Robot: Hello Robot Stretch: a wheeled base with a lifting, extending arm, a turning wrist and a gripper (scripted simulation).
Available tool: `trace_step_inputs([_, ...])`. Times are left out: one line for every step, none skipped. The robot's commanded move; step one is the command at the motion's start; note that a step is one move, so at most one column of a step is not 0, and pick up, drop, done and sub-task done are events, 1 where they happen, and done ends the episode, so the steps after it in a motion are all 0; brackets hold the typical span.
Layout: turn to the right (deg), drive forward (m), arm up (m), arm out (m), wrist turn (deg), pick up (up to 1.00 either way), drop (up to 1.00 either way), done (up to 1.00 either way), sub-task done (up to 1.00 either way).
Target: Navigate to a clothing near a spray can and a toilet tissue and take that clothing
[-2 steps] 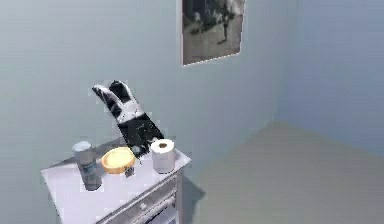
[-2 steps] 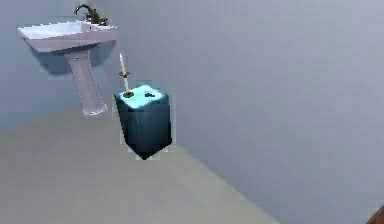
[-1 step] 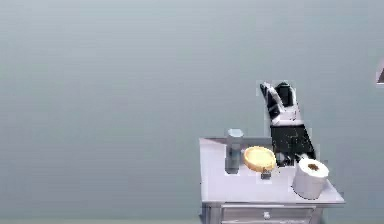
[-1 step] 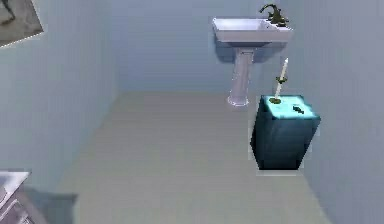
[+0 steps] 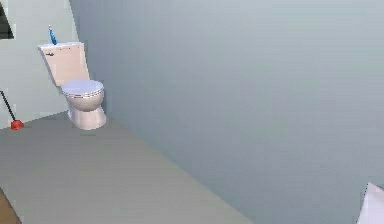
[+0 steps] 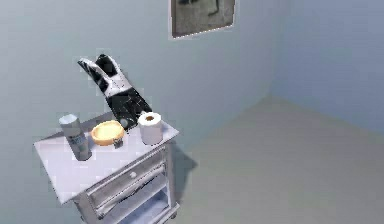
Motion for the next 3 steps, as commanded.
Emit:
trace_step_inputs([-12.0,0.00,0.00,0.00,0.0,0.00,0.00,0.00,0.00])
trace_step_inputs([0.0,0.00,0.50,0.00,0.0,0.00,0.00,0.00,0.00])
trace_step_inputs([0.0,0.00,0.38,0.00,0.0,0.00,0.00,0.00,0.00])
